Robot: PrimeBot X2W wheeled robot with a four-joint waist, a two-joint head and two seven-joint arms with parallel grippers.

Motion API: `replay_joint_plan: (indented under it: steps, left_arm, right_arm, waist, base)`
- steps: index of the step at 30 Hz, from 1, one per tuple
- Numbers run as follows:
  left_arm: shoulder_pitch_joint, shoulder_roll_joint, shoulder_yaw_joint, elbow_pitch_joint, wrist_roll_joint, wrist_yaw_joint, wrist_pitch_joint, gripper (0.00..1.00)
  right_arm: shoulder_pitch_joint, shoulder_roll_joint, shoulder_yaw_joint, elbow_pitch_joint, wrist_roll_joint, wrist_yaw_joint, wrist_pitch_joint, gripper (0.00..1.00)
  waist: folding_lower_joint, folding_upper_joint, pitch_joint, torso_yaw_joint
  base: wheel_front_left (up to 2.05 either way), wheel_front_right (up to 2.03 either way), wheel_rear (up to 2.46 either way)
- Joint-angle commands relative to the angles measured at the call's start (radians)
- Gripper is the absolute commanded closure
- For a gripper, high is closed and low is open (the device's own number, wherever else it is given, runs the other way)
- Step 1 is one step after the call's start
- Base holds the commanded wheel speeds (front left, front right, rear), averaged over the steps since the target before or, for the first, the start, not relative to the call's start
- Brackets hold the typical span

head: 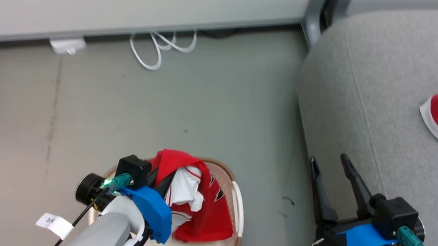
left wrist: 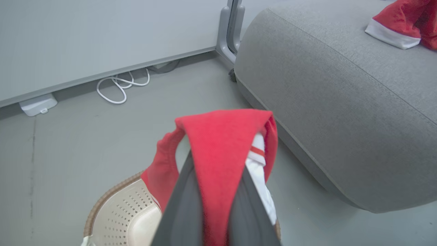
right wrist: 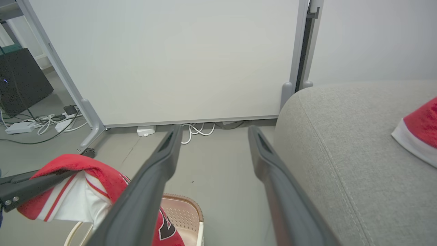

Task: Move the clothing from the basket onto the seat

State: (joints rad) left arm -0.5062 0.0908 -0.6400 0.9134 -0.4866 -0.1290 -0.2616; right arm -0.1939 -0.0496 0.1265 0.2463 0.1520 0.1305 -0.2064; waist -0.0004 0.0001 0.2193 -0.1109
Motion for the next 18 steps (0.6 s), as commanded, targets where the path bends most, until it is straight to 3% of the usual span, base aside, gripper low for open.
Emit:
replay_joint_plan:
  steps: [1, 10, 18]
  left_arm:
    - [0.005, 0.008, -0.005, -0.022, -0.004, -0.002, -0.005, 1.0]
    - [-0.01, 0.038, -0.052, -0.183, -0.023, -0.002, -0.005, 1.0]
    - [-0.101, 0.03, -0.091, -0.26, -0.054, -0.002, 0.033, 1.0]
  right_arm:
    - [0.016, -0.001, -0.001, -0.003, 0.0, 0.0, 0.005, 0.0]
    - [0.064, -0.001, 0.016, -0.014, 0.012, 0.0, 0.03, 0.0]
    - [0.085, -0.001, 0.016, -0.03, 0.012, 0.0, 0.046, 0.0]
  waist:
    - [0.0004, -0.0001, -0.073, 0.06]
    - [0.0004, -0.0001, -0.163, 0.091]
    - [0.0004, -0.0001, -0.186, 0.111]
  base:
    - [0.0, 0.0, 0.0]
    - [0.0, 0.0, 0.0]
    - [0.0, 0.0, 0.0]
